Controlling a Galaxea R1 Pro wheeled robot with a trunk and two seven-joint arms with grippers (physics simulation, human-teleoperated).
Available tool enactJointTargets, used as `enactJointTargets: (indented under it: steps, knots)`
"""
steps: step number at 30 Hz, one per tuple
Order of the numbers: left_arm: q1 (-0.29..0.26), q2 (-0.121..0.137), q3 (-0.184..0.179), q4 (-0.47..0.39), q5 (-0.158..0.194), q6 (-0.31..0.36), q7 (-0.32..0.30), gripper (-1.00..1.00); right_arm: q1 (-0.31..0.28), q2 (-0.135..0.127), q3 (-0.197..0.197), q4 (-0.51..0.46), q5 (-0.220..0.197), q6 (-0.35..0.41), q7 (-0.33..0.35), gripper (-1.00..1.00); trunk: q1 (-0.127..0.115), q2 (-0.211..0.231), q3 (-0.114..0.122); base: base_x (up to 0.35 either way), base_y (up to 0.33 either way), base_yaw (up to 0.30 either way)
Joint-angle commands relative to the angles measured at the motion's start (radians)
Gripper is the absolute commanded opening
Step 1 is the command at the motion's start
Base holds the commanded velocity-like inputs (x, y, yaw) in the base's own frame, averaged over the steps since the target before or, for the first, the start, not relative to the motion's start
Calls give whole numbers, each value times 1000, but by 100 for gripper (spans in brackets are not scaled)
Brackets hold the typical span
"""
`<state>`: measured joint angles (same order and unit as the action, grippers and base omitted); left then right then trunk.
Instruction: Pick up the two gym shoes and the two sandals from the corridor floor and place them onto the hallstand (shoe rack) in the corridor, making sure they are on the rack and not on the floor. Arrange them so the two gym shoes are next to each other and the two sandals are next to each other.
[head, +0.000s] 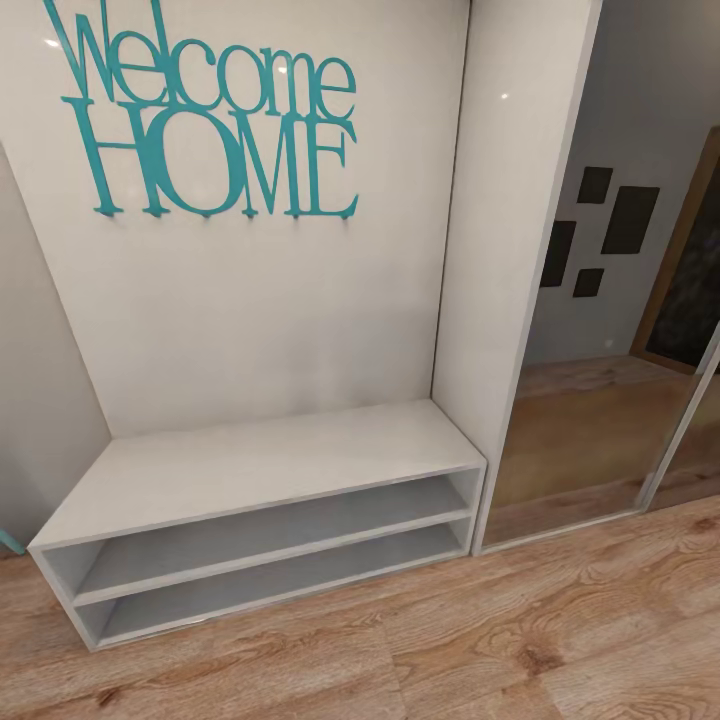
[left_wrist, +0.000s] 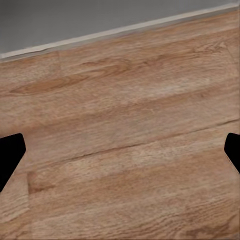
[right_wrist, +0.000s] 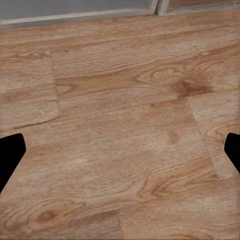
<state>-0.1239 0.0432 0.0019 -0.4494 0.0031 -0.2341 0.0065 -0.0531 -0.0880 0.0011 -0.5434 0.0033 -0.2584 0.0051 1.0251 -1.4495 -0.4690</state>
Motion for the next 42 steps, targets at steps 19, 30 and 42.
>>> enactJointTargets:
  steps: [19,30,42]
  knots:
    - [4,12,58,48,-4,-55,4,100,-1,0,-7,3,0,-18,-10,100,0,-1,-7,-18,0,72]
    - [4,11,116,49,-10,-58,3,100,-1,1,-7,6,0,-18,-11,100,0,-1,-17,-277,0,211]
    - [4,7,120,50,-13,-63,3,100,-1,2,-7,6,0,-18,-12,100,0,-1,-29,-224,0,226]
